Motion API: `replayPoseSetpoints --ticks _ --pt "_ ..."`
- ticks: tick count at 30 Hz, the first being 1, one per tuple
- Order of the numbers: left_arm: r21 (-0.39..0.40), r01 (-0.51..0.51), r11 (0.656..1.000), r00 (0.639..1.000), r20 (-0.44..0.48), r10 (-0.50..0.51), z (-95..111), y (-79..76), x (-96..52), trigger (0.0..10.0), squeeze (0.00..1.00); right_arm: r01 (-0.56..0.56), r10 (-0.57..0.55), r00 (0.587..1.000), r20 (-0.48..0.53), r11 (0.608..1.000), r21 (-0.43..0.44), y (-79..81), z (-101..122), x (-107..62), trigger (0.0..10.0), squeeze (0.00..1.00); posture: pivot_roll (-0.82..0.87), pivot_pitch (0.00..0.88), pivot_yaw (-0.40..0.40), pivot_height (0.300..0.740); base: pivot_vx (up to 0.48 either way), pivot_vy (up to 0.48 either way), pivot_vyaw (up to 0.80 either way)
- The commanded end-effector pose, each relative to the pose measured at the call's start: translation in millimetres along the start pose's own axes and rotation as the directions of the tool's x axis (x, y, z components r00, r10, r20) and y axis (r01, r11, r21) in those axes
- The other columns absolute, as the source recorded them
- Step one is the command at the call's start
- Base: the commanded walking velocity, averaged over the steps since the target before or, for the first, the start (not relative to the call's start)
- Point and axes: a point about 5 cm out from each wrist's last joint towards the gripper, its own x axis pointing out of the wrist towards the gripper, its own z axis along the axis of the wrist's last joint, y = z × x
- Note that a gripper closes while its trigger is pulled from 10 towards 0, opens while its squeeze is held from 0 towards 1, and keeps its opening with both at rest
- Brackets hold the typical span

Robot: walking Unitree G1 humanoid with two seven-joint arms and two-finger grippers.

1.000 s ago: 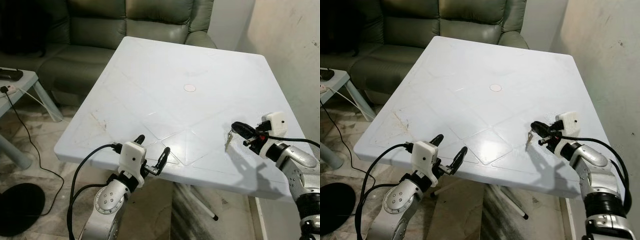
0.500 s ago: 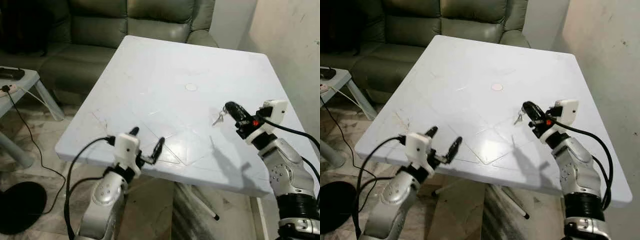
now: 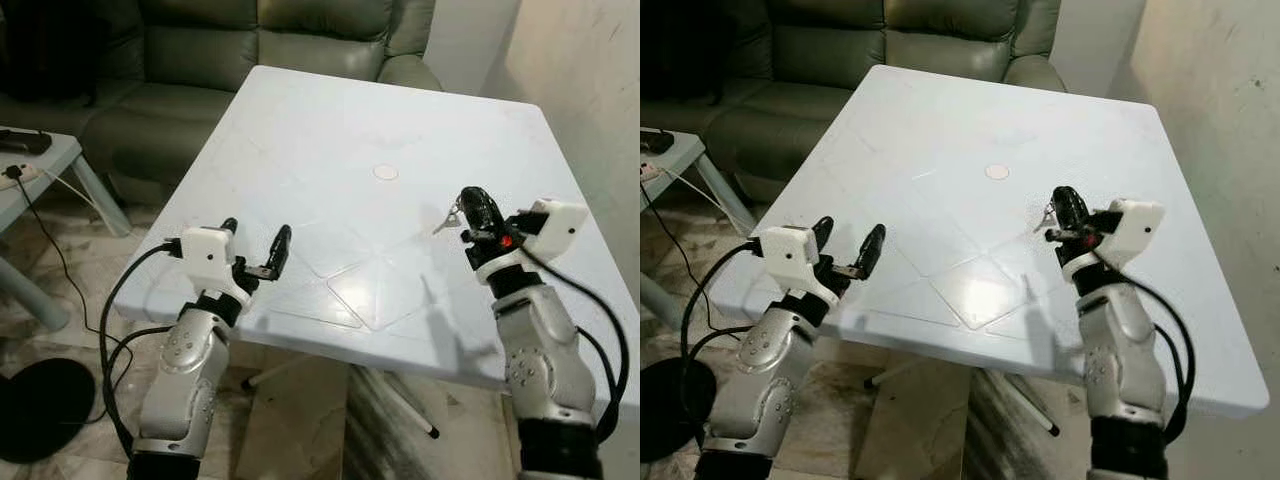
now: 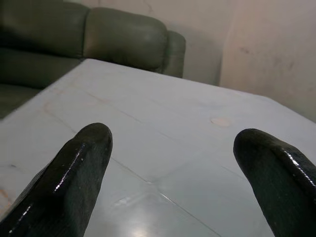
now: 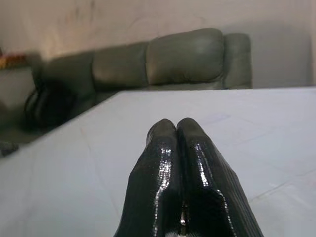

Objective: Hang keys on a hook

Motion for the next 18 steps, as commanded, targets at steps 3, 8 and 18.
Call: replayPoseSetpoints --ticks 3,8,18 --pt "0.001 -0.007 1.000 1.000 0.029 0.007 7.7 6.9 4.0 10.0 0.00 0.010 -0.009 1.000 0.019 0.997 -0.072 3.4 5.6 -3.2 10.0 0.00 -0.02 0.073 -0.028 0.740 0.000 0.000 0.00" --pt "0.022 -0.036 0.999 0.999 0.013 0.035 6.0 15.6 10.0 10.0 0.00 0.062 -0.065 0.998 -0.017 0.992 -0.113 4.8 -1.0 -8.5 10.0 0.00 -0.02 0.054 -0.024 0.740 0.000 0.000 0.00" --pt "0.045 -0.113 0.993 0.992 -0.057 0.116 -6.5 28.9 12.6 10.0 0.00 0.116 -0.132 0.986 -0.099 0.981 -0.154 11.6 -21.0 -14.4 10.0 0.00 -0.04 0.034 -0.005 0.740 0.000 0.000 -0.54"
